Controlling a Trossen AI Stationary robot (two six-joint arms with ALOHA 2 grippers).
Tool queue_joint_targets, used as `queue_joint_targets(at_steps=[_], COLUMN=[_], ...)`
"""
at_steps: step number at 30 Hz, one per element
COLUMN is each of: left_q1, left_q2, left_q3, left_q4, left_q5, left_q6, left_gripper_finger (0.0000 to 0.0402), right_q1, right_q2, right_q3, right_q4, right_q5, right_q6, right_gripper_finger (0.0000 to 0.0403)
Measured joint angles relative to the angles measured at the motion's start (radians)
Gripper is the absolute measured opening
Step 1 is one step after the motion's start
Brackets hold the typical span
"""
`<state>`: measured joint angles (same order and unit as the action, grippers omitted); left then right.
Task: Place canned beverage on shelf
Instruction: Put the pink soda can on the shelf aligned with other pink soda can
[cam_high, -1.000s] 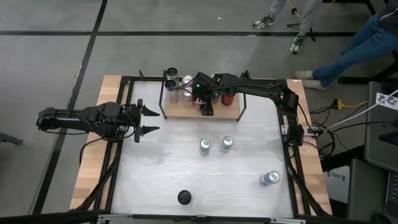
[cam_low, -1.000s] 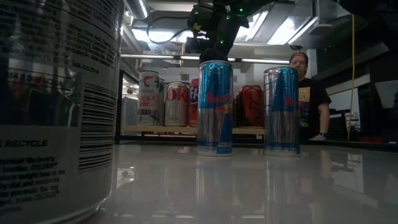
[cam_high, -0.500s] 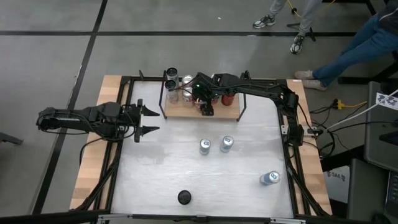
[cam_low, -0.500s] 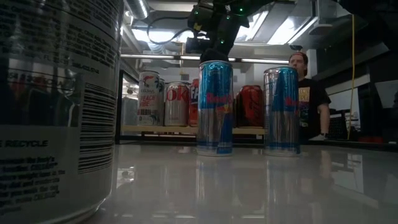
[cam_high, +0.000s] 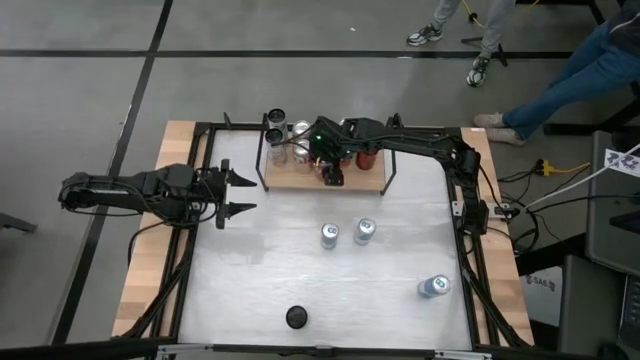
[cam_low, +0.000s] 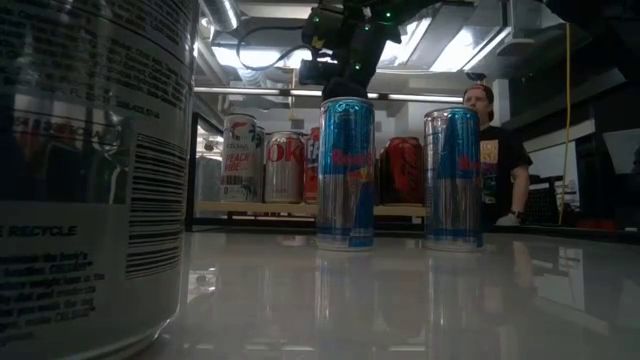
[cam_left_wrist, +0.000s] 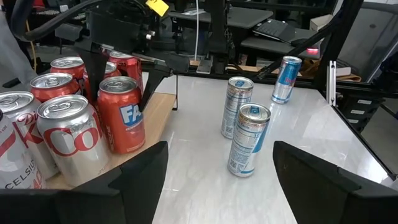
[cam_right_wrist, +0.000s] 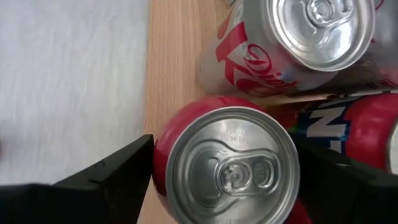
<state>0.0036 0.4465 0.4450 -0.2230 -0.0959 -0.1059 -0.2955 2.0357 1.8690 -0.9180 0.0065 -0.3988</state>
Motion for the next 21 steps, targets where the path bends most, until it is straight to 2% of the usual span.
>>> queue_joint_targets(at_steps=[6,21], left_q1=[0.0,0.0], left_q2=[0.0,0.0], left_q3=[0.0,0.0], left_q4=[0.0,0.0], left_q5=[0.0,0.0], left_q6=[0.0,0.0], left_gripper_finger=[0.0283,0.0283], right_q1=[0.001,0.001], right_q2=[-0.002,-0.002], right_q3=[0.0,0.0], right_q4=[-0.011,-0.003], right_q5=[0.061,0.067], right_q6=[0.0,0.0], right_gripper_finger=[0.0337,0.0337])
